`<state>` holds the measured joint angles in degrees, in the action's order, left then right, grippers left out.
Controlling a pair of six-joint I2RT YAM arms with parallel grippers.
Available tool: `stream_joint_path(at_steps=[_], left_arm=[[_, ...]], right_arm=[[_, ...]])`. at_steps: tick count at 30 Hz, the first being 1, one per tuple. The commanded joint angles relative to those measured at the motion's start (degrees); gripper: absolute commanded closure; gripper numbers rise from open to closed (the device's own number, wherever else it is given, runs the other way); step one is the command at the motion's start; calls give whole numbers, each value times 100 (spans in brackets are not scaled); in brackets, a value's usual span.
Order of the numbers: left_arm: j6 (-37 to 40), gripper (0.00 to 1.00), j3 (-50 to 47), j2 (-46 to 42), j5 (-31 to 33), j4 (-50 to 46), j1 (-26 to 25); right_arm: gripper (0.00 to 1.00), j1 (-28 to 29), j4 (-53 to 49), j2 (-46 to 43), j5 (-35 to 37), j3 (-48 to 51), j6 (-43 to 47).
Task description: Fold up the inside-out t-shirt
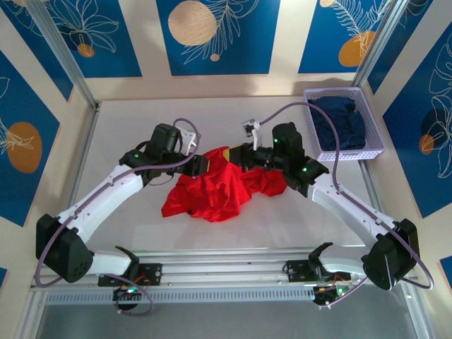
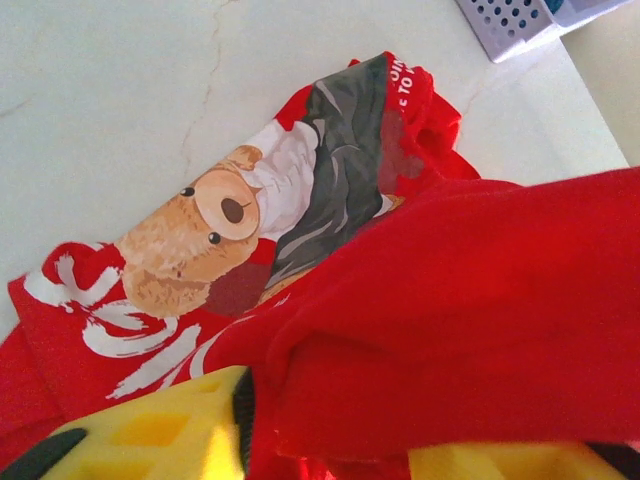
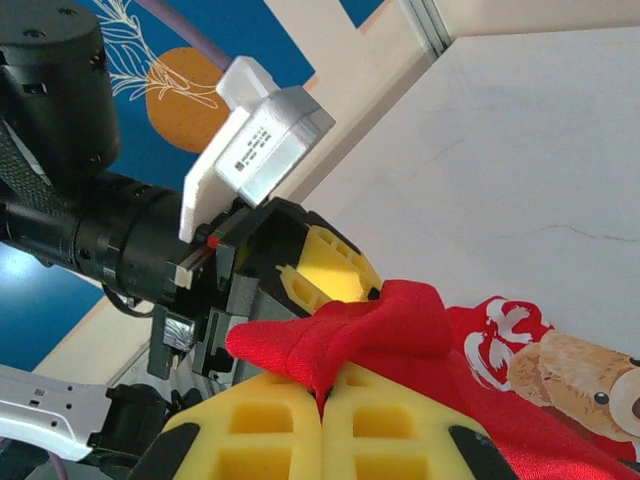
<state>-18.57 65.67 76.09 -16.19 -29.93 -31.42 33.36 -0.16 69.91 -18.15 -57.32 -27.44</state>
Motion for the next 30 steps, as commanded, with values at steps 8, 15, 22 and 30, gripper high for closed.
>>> stream_joint_path(at_steps=[8, 15, 22, 30], left_arm=[[-108, 77, -5, 42, 424, 84, -40], [-6, 99, 193, -524, 402, -154, 39], [-520, 100, -153, -1397, -893, 197, 213], [-322, 100, -488, -1639, 1693, -981, 303]], right_arm=[[100, 51, -90, -196, 267, -146, 380], [100, 518, -1160, -266, 2005, -331, 2087], [100, 701, -1259, -292, 2779, -304, 2609], [100, -106, -750, -783, 1166, -38, 1384]])
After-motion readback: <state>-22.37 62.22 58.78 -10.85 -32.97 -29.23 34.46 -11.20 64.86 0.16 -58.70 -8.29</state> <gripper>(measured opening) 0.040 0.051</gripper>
